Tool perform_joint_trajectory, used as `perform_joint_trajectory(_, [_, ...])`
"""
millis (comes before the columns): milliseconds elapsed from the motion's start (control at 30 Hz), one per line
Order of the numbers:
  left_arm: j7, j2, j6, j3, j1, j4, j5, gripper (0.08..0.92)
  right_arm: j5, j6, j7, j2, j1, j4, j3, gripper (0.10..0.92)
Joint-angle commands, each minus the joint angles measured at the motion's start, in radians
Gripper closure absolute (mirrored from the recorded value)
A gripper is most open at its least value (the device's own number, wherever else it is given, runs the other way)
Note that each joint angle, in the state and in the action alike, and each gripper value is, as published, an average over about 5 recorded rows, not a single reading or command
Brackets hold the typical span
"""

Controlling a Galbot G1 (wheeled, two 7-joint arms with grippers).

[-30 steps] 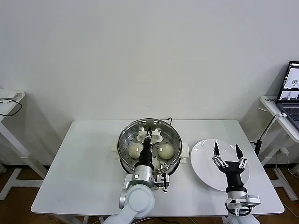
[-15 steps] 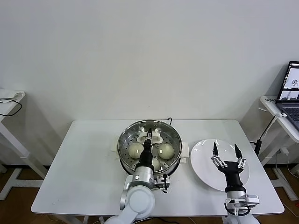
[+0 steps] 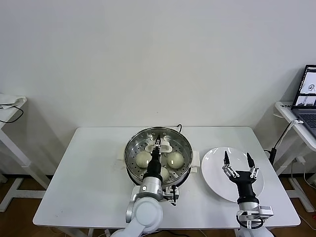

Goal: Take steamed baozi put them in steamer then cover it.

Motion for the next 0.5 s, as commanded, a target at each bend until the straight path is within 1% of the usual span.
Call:
perform_joint_trajectory(33, [-0.001,0.017,-0.002,0.006,0.029,-0.058,-0.002,0.651,0.0,-0.001,0.0,-0.002,0.004,-0.002,-0.004,0.203])
perform_joint_trajectory(500, [0.006,0.083,0.008,0.008,0.14,-0.22,-0.01,0.246,0.001,-0.003,0.0,-0.011,0.013,-0.004,-0.016,0.203])
